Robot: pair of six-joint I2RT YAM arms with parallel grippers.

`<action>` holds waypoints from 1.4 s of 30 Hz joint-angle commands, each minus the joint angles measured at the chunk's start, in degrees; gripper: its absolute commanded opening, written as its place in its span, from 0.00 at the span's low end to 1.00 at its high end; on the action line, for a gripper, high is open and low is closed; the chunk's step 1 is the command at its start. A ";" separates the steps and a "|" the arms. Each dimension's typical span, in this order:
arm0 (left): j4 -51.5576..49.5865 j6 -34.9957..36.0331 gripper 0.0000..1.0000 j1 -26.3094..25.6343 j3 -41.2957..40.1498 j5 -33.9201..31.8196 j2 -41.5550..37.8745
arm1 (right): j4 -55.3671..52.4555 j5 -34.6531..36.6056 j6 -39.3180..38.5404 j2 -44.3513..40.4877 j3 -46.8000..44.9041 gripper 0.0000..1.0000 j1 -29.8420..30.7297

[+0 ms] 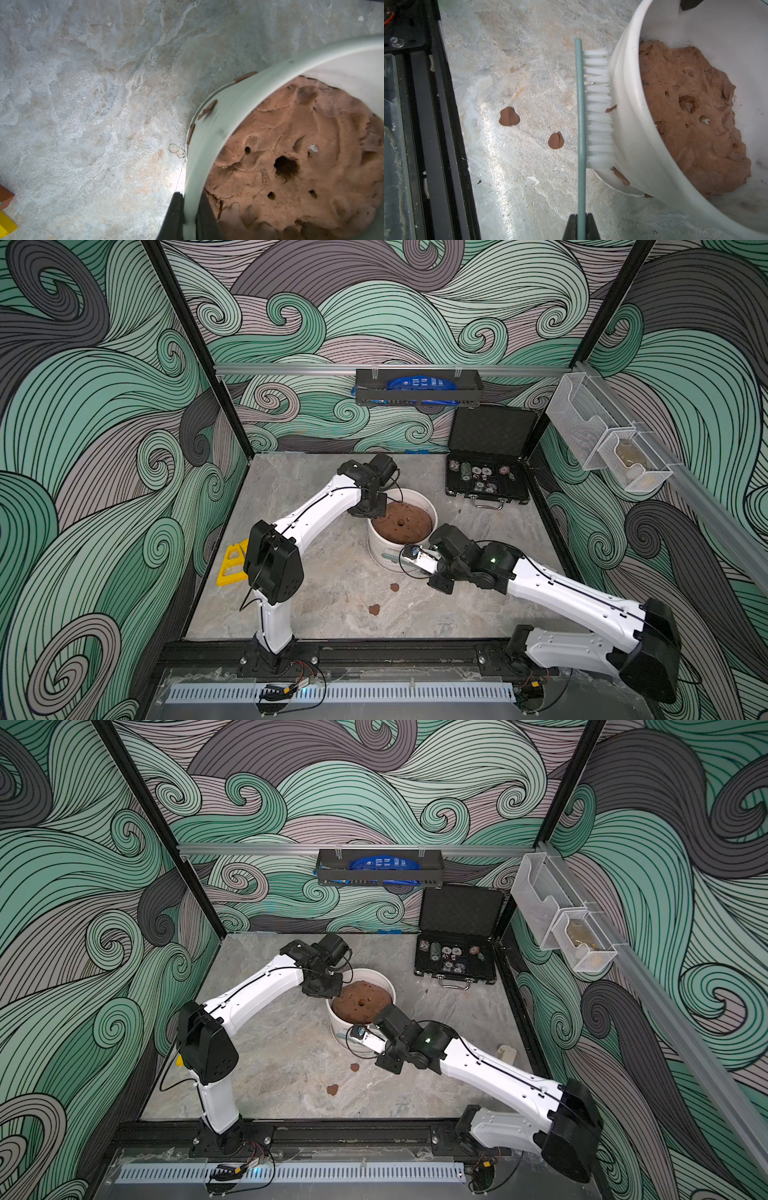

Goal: Scrub the dried mud off the ceramic pot
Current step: Brush off the soil from the pot.

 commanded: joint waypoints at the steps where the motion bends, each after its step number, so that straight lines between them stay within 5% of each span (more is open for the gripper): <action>1: 2.30 3.30 0.01 0.48 -0.22 2.54 3.70 | -0.68 2.38 1.69 1.62 -0.45 0.00 0.22; 14: 4.56 2.38 0.01 0.98 -2.26 5.80 2.68 | -3.44 8.82 5.24 8.95 -0.84 0.00 0.64; 30: 5.20 2.91 0.01 1.03 -2.18 5.39 2.41 | -9.91 6.08 4.35 3.11 0.73 0.00 3.91; 42: 6.88 5.01 0.01 1.14 -2.77 5.72 2.43 | -4.09 7.85 2.57 5.25 3.66 0.00 -1.45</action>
